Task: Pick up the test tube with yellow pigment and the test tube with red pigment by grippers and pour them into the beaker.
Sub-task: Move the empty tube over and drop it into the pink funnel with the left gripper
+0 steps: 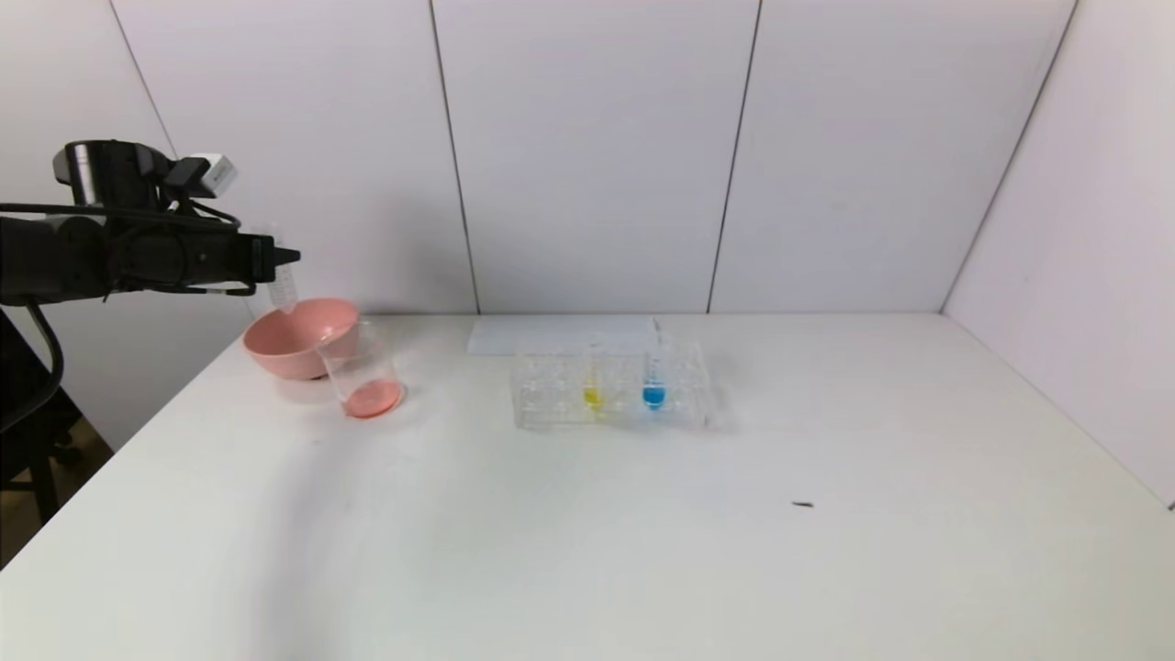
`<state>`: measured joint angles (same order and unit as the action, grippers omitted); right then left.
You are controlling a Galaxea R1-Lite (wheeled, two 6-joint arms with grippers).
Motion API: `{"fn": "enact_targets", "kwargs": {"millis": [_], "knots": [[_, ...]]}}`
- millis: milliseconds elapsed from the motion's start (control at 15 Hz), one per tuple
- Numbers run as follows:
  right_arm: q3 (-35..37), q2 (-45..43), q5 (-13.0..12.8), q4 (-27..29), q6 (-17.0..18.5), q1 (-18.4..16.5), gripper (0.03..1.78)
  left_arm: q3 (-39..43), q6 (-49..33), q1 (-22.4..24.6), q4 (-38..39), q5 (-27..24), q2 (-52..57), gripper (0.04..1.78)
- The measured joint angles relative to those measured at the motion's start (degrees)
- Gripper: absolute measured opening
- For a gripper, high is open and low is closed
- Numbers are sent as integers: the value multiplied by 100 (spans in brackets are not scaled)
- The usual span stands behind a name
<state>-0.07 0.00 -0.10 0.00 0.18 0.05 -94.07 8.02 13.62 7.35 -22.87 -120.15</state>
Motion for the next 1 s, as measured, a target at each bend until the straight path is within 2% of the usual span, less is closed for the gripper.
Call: {"fn": "enact_targets", "kwargs": {"millis": [333,1000], "knots": [[0,0,0,0,0,2,170,-83,-194,71,435,11,-388,46],[-2,0,0,0,0,0,170,-694,-288,182,446,-22,-1163,46]]}}
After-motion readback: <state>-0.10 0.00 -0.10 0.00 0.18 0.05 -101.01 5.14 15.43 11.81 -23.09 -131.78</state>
